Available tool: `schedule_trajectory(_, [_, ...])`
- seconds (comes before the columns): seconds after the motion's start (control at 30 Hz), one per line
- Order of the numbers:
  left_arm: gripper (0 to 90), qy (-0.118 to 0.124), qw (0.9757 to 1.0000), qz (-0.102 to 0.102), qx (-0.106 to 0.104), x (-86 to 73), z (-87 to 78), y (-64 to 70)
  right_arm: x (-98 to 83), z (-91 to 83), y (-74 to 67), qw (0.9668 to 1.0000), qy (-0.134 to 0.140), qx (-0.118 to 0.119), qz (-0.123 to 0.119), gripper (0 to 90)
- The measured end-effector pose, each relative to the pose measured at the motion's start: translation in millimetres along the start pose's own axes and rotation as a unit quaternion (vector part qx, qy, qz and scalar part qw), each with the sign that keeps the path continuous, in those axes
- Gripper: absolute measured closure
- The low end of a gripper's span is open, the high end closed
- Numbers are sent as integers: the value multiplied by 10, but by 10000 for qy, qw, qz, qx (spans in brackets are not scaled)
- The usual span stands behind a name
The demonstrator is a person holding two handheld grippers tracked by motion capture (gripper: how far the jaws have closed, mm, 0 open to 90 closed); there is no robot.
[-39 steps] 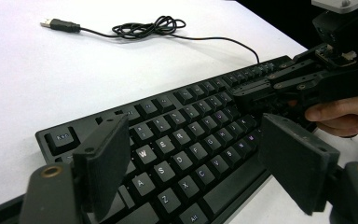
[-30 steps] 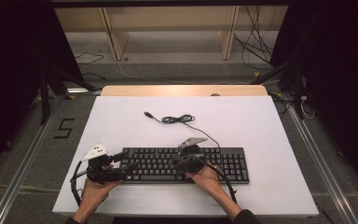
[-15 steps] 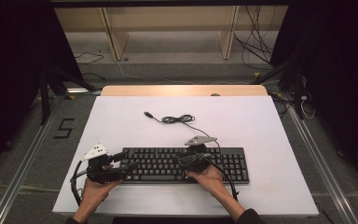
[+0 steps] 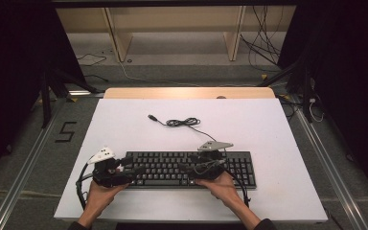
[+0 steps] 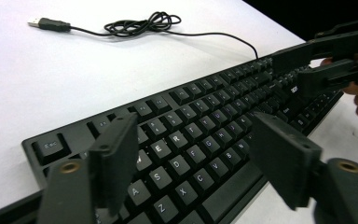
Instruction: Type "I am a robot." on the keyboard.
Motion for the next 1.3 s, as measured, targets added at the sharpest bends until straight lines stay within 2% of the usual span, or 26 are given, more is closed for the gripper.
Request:
schedule_trajectory(0.23, [532, -263, 9996, 100, 69, 25, 124, 45, -35, -111, -34, 9999, 99, 80, -26, 388])
schedule_trajectory(0.4, [670, -448, 9986, 291, 12, 36, 236, 76, -66, -145, -50, 9998, 119, 96, -82, 380])
schedule_trajectory(0.6, [794, -592, 9971, 467, -46, 76, 388, 94, -94, -173, -58, 9998, 134, 102, -102, 366])
schedule_trajectory(0.73, [854, -683, 9963, 515, -95, 82, 477, 106, -111, -194, -59, 9998, 142, 110, -118, 362])
schedule_trajectory(0.83, [886, -773, 9956, 512, -97, 75, 540, 96, -124, -206, -62, 9998, 127, 114, -96, 357])
schedule_trajectory(1.07, [889, -1003, 9931, 597, -60, 67, 678, 107, -133, -229, -70, 9997, 162, 128, -113, 347])
schedule_trajectory(1.3, [889, -1135, 9916, 621, -20, 42, 712, 79, -135, -252, -79, 9997, 188, 142, -111, 337])
Point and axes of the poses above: each handheld gripper's, and its own axes: z roughly forward along the jaws, x roughly out of its top, y roughly to its right, the point moved 3 cm from there along z, roughly forward along the jaws, and after that the axes turned 5 degrees about y, right-handed, at the moved point
